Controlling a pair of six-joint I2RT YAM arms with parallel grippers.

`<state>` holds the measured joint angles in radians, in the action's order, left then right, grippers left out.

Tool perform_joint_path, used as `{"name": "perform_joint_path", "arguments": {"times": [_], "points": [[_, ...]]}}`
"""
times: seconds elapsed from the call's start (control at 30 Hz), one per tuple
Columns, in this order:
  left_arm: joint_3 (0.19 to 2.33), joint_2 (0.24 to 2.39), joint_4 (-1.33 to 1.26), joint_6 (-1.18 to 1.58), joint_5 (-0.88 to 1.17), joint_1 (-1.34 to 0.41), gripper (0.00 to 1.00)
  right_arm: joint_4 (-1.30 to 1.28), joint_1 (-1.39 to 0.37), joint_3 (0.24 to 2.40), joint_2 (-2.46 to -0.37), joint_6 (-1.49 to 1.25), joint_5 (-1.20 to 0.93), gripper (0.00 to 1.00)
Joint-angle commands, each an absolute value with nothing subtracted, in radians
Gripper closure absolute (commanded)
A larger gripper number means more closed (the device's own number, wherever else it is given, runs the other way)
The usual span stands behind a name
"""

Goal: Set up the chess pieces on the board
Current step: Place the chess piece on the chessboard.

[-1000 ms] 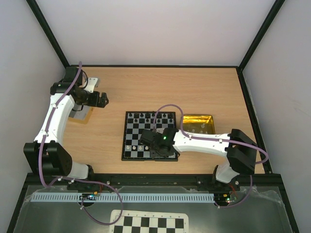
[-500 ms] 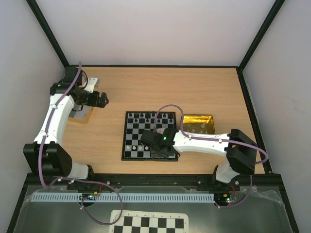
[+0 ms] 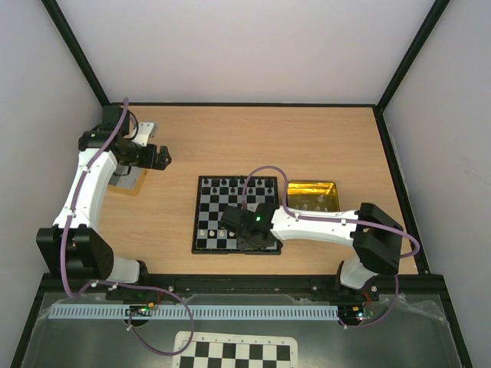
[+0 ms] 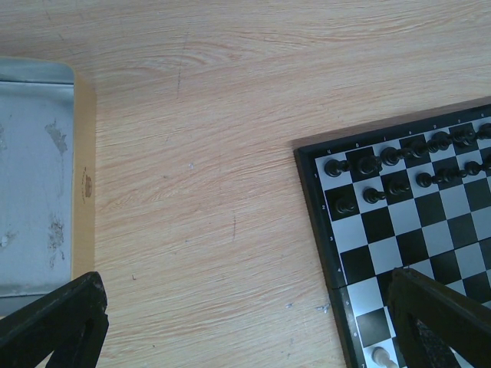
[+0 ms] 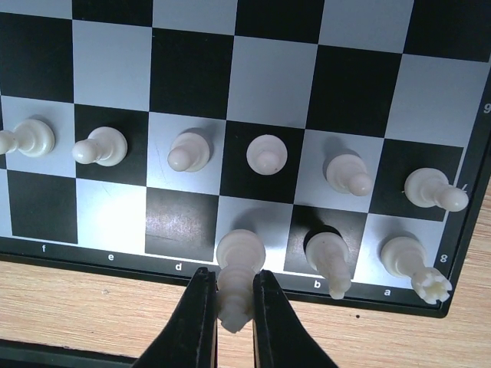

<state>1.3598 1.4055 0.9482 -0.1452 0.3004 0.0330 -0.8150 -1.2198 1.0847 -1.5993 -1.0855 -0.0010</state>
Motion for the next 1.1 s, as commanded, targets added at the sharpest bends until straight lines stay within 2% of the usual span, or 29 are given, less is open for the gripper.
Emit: {"name": "perform_joint_path", "arguments": {"times": [0.0, 0.73, 0.9, 1.07], "points": [[1.349, 1.387, 0.95, -0.134, 0.314, 0.031, 0.01, -0.818, -1.226, 1.086, -1.614, -1.093, 0.029, 0.98], [1.363, 1.409, 0.947, -0.132, 0.319, 0.031, 0.01, -0.815, -1.213, 1.084, -1.628, -1.079, 0.023, 0.97], [1.362, 1.409, 0.946, -0.133, 0.317, 0.031, 0.01, -0.816, -1.212, 1.086, -1.634, -1.073, 0.021, 0.9], [1.361, 1.41, 0.944, -0.132, 0.317, 0.031, 0.01, -0.817, -1.21, 1.09, -1.639, -1.068, 0.02, 0.9]]}}
